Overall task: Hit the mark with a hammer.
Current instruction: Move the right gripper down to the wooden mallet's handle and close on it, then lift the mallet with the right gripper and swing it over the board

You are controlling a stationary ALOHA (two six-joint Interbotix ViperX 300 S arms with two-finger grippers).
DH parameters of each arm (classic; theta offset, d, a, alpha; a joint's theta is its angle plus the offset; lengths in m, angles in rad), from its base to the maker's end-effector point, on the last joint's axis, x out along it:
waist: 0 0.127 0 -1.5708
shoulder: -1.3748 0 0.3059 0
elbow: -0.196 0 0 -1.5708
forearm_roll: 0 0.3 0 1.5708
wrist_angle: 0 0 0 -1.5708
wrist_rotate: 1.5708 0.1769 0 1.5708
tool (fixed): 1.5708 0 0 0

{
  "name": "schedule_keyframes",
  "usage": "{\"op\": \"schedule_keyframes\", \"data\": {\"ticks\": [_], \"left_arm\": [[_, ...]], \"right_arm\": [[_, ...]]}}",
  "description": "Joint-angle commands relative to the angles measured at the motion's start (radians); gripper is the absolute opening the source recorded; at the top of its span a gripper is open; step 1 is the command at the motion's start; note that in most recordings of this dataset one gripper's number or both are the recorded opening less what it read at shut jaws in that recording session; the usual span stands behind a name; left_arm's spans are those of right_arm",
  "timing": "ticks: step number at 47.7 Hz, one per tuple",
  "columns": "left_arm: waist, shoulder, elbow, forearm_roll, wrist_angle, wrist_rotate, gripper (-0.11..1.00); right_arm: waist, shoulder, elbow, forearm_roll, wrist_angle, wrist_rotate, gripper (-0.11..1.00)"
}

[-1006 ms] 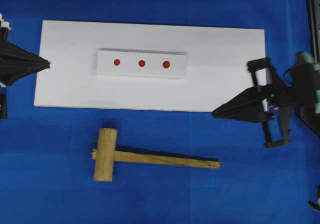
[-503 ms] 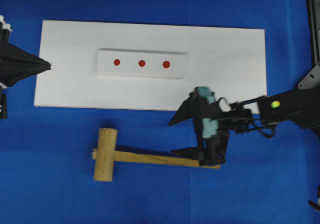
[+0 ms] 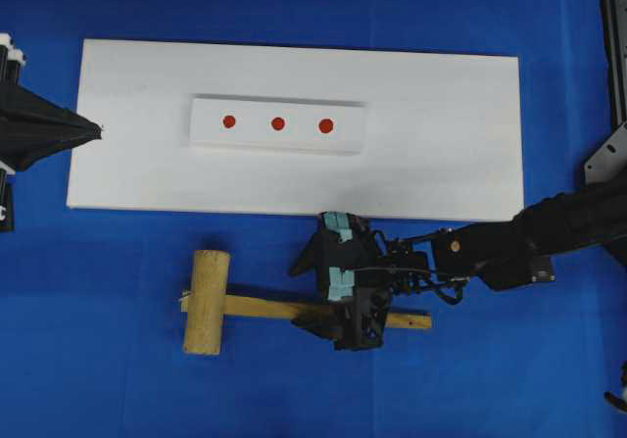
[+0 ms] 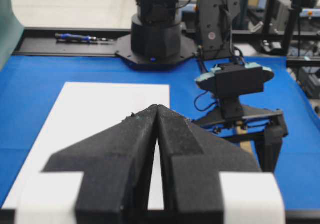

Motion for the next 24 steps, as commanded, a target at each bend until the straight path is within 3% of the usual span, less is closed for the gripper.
{"op": "schedule_keyframes", "data": {"ticks": [1,11,24], "left_arm": [[0.002,0.009,-0.009,0.0,-0.005,-0.008,0.0],[0.002,0.008,-0.005,0.0,-0.005,-0.011,0.0],[0.002,0.005,-0.003,0.0,-0.005,-0.009,0.0]], "right_arm": [[0.005,0.005,-0.034,0.006,-0.009,0.003,0.88],[0.008,0.021,-0.046,0.006,-0.008,-0.003,0.85],[0.018,0.018,-0.049,0.0,-0.008,-0.008,0.14]]}}
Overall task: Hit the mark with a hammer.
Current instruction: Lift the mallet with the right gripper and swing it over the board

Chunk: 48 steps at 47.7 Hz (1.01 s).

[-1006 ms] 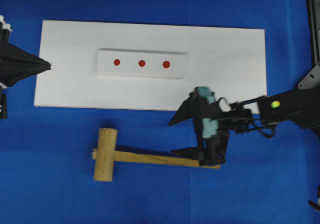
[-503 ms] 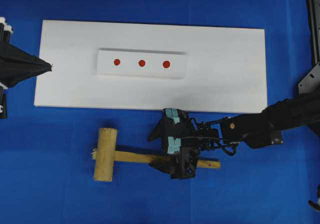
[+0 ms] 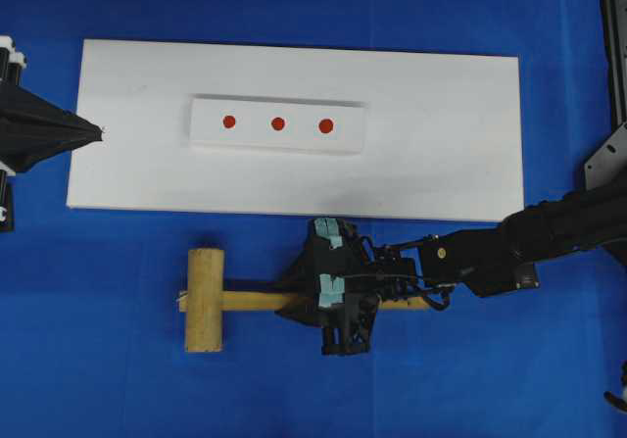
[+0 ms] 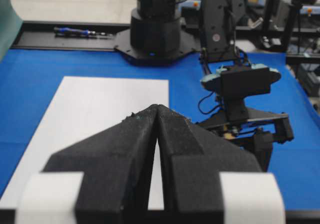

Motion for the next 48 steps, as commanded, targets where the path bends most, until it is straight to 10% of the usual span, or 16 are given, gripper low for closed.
{"op": "schedule_keyframes", "data": {"ticks": [1,48], "left_arm": [[0.002,0.003,-0.011,0.0,-0.005,-0.002,0.0],[0.002,0.002,-0.011,0.0,-0.005,-0.002,0.0]], "right_arm": [[0.009,-0.014,-0.014,-0.002,-0.005,-0.005,0.11],[-0.034,-0.436,0.026,-0.005,0.152,-0.107,0.1]]}}
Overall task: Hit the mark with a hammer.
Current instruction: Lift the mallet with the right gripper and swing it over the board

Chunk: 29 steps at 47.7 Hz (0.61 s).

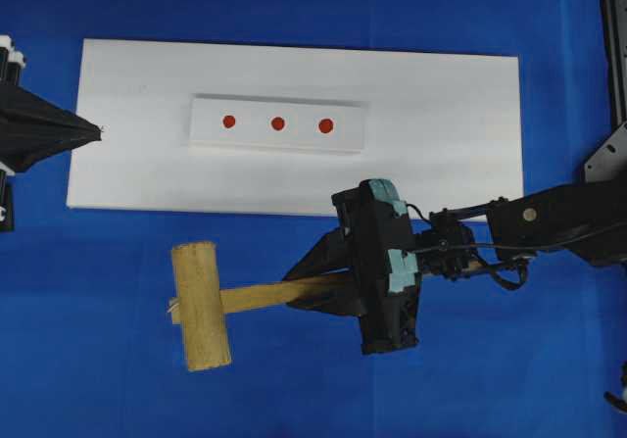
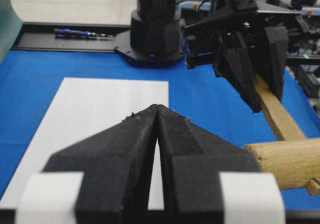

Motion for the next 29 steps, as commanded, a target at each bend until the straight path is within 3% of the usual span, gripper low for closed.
{"op": "schedule_keyframes", "data": {"ticks": [1,12,29], "left_arm": [[0.002,0.005,-0.009,0.0,-0.005,-0.002,0.0],[0.002,0.009,-0.009,-0.002,-0.005,-0.002,0.0],[0.002,0.011,-0.009,0.0,-0.005,-0.002,0.0]], "right_arm": [[-0.011,-0.028,-0.014,-0.002,-0.006,-0.005,0.1],[-0.094,-0.034,-0.008,-0.002,0.002,-0.029,0.1],[-0.281,-0.049,0.002,-0.014,0.003,-0.143,0.1]]}}
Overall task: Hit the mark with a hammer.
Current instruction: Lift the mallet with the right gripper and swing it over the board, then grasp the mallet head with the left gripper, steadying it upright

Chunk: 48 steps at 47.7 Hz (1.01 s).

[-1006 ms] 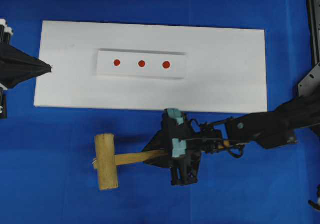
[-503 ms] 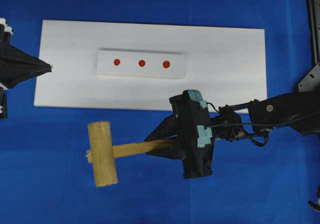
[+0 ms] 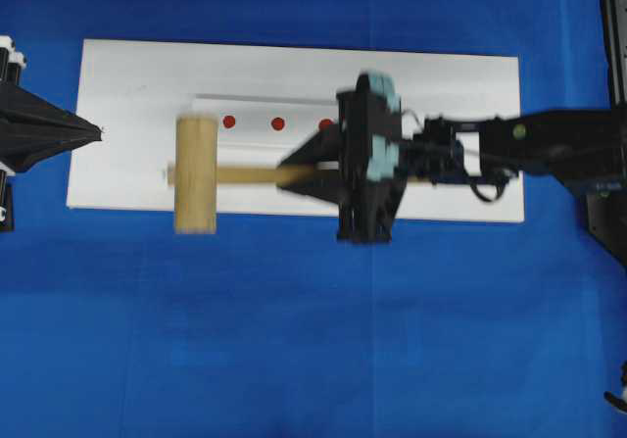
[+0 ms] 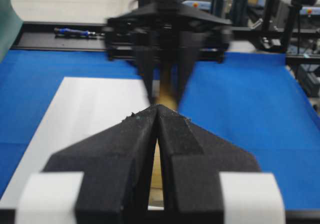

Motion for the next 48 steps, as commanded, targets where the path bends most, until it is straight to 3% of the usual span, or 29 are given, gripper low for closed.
{"op": "schedule_keyframes", "data": {"ticks": [1,15,26,32,48], "left_arm": [[0.002,0.009,-0.009,-0.002,-0.005,-0.002,0.0],[0.002,0.011,-0.009,-0.003,-0.003,-0.002,0.0],[0.002,0.009,-0.011,-0.003,-0.003,-0.002,0.0],[0.002,0.009,-0.009,-0.003,-0.003,-0.003,0.0],[0.002,0.009,-0.011,-0.009,-0.003,-0.046,0.0]], "right_arm": [[-0.028,-0.037,-0.015,-0.003,-0.008,-0.025,0.1],[-0.041,-0.038,-0.015,-0.009,-0.034,-0.1,0.1],[-0.078,-0.049,-0.018,-0.043,-0.067,-0.253,0.1],[-0.106,-0.06,-0.014,-0.052,-0.117,-0.387,0.1],[-0.117,-0.064,-0.012,-0.051,-0.23,-0.853,0.1]]}}
